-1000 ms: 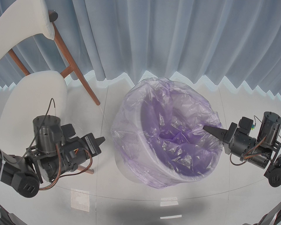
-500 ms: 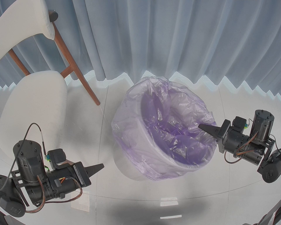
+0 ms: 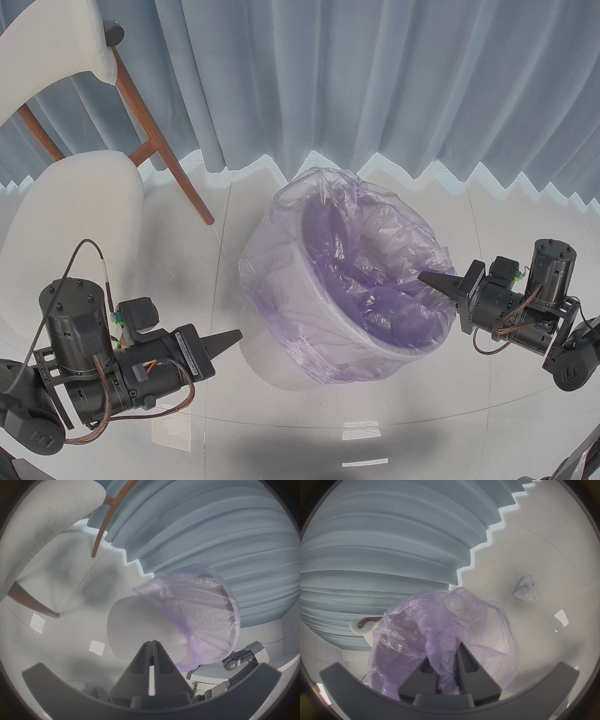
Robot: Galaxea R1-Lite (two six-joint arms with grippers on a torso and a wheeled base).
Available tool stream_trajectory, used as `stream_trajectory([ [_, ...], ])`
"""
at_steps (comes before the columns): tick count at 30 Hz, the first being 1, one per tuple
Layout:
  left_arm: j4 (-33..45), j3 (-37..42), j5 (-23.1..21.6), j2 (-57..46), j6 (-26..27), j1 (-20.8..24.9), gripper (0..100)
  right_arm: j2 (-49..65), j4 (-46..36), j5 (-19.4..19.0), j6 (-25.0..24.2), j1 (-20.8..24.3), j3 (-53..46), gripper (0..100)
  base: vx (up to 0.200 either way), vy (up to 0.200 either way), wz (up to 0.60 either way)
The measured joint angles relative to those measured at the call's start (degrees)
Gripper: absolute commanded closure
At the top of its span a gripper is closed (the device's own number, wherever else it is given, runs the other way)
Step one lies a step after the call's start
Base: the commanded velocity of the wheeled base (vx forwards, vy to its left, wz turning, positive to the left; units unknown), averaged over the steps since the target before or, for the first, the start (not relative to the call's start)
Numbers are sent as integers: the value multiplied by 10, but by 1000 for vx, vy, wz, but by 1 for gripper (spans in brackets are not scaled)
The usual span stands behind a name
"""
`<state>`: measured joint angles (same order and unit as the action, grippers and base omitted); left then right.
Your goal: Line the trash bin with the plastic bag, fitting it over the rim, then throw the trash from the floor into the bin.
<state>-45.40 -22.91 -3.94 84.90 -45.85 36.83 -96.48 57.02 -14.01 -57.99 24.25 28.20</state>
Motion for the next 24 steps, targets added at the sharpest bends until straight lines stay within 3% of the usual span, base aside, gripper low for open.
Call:
stream_trajectory([
  [13,-50,-2,4,3,-5,7,100,-26,14,1,0,-1,2,100,0,0,0],
  [14,-50,2,5,2,-5,7,0,-28,16,2,0,-2,2,100,0,0,0],
  [24,-51,-3,5,2,-28,9,0,-40,19,3,2,-2,4,100,0,0,0],
])
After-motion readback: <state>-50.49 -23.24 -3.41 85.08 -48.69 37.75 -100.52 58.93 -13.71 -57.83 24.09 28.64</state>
